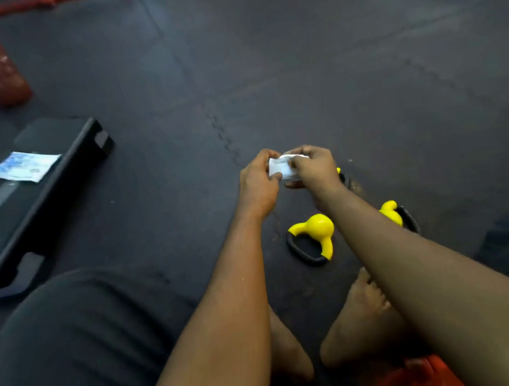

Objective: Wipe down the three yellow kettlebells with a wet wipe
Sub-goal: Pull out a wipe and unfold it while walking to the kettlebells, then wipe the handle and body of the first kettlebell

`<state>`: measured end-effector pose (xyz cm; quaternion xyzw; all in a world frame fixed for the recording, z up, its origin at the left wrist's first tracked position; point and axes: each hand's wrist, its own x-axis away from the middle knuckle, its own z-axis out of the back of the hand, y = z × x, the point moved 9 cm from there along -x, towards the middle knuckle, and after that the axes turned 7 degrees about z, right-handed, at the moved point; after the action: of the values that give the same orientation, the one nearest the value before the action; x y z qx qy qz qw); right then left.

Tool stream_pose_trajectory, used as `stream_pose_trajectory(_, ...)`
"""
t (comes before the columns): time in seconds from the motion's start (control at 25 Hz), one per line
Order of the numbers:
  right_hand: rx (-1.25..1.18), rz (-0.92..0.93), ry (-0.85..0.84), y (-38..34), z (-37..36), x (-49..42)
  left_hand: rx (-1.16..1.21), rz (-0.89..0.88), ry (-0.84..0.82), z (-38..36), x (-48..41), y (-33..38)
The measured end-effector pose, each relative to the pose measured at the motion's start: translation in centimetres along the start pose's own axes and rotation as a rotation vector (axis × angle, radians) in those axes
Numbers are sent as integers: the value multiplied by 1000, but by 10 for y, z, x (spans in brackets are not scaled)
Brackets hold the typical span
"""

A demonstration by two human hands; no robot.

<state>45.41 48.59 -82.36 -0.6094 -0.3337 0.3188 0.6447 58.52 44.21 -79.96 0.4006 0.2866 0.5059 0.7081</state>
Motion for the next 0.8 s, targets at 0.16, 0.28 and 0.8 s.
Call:
stream_pose_trajectory(0.16, 80, 64, -81, -21, 23, 45, 16, -15, -21, 6, 43, 12)
stream_pose_trajectory(0.28, 95, 59, -66, -4, 44, 49, 9, 3, -56, -16, 41, 4)
stream_pose_trajectory(0.8, 202, -208, 45, 192, 74, -18, -243, 664, -184, -164, 4, -213)
